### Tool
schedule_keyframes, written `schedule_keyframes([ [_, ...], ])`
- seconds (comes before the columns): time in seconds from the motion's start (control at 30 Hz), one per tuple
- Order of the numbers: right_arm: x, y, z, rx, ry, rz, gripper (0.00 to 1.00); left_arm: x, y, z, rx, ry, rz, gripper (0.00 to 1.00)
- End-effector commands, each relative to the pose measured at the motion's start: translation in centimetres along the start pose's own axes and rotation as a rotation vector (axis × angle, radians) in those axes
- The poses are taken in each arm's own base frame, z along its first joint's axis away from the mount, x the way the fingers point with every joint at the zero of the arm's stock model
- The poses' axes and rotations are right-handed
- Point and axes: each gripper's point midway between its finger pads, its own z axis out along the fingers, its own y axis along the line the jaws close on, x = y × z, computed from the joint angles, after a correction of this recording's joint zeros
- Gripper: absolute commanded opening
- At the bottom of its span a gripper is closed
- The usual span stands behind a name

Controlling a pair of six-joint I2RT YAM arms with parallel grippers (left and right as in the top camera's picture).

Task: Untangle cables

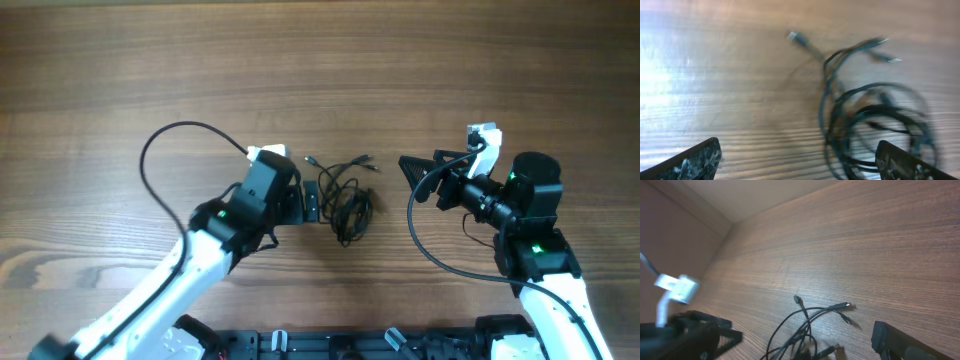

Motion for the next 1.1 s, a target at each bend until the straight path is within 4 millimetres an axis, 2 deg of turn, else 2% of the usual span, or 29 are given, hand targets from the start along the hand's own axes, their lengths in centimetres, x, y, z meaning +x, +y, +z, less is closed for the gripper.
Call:
schedule_keyframes([
  [0.0, -0.2, -0.4, 0.0, 0.020, -0.010, -0.007, 1.00, -0.7, -4.3, -3.0, 0.244, -0.039, 0.166, 1.00],
  [0.03, -0.2, -0.3, 0.0, 0.020, -0.010, -0.006, 1.00, -0.2, -6.1, -3.7, 0.353, -0.023, 0.226, 1.00],
  [0.07, -0.2, -0.4, 0.0, 0.020, -0.009, -0.005, 1.00, 0.1, -6.5, -3.8, 0.379, -0.010, 0.238, 1.00],
  [0.27, -0.1, -0.4, 0.0, 0.021, -0.005, -0.003, 1.00, 1.6, -6.5, -2.4, 0.379, 0.070, 0.243, 1.00],
  [0.5, -0.1, -0.4, 0.0, 0.022, -0.005, -0.003, 1.00, 4.9, -9.2, -1.6, 0.416, 0.119, 0.448, 1.00],
  [0.97, 0.0, -0.4, 0.0, 0.023, -0.003, 0.000, 1.00, 9.3, -9.9, 4.3, 0.329, 0.229, 0.576, 1.00],
  [1.07, 0.0, -0.4, 0.0, 0.023, -0.003, -0.001, 1.00, 10.4, -10.2, 5.2, 0.330, 0.250, 0.613, 0.96],
])
